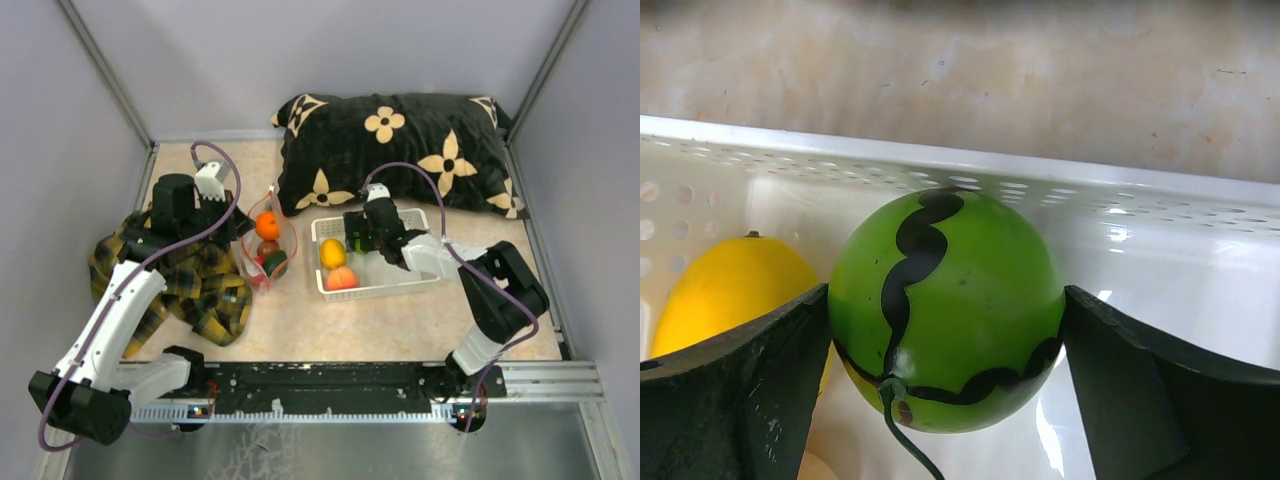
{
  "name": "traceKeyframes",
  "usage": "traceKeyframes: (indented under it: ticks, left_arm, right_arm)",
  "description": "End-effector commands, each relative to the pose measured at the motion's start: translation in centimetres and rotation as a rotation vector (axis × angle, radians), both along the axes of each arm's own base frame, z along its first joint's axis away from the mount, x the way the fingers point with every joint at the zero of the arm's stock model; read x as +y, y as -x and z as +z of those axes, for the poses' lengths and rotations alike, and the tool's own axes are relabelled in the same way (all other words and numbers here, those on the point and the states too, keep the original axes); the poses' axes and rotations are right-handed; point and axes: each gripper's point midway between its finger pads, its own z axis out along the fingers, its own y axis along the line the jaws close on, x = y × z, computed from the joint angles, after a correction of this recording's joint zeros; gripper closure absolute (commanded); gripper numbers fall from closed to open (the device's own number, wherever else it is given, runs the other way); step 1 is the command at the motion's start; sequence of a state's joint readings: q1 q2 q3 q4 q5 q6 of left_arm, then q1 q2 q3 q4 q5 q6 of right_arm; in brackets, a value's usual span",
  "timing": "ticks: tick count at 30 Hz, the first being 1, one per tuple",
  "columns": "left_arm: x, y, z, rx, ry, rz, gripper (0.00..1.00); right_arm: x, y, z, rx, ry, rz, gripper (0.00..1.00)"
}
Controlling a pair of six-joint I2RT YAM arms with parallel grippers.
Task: Place the food in the zip-top bag and seal the zipper
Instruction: Pick up the fake fruit from the bin, then place the fake fruit in the zipper food storage bag.
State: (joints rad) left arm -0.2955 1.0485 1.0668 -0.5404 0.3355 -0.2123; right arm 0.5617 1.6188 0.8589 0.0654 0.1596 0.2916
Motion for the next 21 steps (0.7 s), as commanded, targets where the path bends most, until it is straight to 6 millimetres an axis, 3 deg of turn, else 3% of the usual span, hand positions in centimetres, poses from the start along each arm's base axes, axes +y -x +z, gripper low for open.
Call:
traceKeyframes:
  ticks: [1, 9, 21]
  left_arm:
    - [-0.2, -0.2, 0.1, -0.010, 0.015, -0.014, 1.00]
    - [-0.3, -0.2, 0.1, -0.011, 0.017, -0.016, 1.00]
    - [-0.2, -0.3, 0.1, -0.011, 0.019, -0.015, 1.00]
  right_arm:
    - [0.0, -1.5, 1.6, -0.066, -0.026, -0.019, 0.14]
    - [-1.1, -0.5, 4.1, -0.106, -0.009, -0.011, 0.22]
    - [-1.2, 3.0, 10.8, -0.211, -0.052, 0.061, 0.24]
